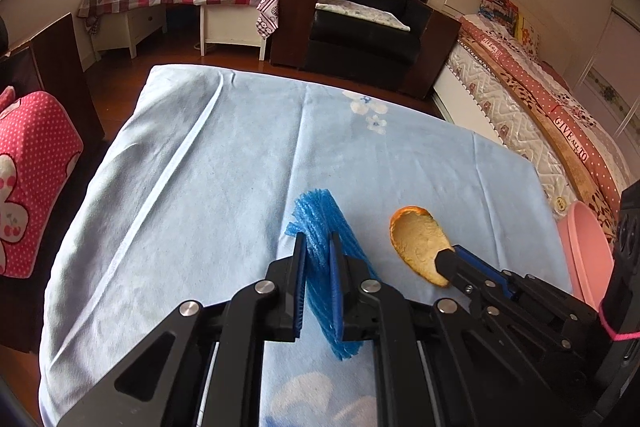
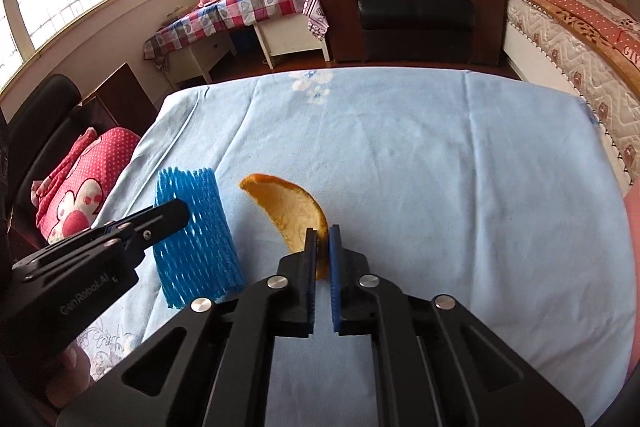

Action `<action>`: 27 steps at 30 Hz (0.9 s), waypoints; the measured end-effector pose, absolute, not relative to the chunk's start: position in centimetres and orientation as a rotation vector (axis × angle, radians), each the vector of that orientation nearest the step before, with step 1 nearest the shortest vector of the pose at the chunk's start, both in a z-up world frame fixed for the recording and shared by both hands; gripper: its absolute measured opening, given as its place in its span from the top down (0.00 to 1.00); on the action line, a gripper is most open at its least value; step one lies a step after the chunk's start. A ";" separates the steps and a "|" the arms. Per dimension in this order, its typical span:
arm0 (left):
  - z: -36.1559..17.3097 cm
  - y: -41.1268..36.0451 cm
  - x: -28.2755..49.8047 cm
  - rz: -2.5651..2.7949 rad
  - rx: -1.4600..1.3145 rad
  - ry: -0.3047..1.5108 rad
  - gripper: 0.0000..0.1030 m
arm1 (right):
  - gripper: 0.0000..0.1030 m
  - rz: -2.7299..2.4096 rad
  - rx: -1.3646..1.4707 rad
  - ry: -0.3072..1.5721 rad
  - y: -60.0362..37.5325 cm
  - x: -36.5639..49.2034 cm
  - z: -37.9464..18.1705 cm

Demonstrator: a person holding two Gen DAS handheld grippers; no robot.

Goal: Collect trash
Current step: 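Grasp the orange peel with the right gripper while the left gripper grasps the blue foam net, then carry the orange peel and blue foam net over the pink bucket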

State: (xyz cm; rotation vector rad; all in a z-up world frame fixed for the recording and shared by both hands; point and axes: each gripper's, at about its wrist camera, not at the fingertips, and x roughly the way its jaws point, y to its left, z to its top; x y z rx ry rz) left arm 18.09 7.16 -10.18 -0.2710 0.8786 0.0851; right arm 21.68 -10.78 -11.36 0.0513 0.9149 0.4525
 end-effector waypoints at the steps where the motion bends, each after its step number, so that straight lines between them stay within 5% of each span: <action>1: -10.0 7.0 17.9 0.084 -0.264 0.875 0.91 | 0.94 0.449 0.054 0.912 -11.1 21.5 -11.2; 27: -6.5 -4.2 16.3 -0.091 -0.121 0.845 0.91 | 0.94 0.213 0.189 0.821 -25.0 16.6 -7.2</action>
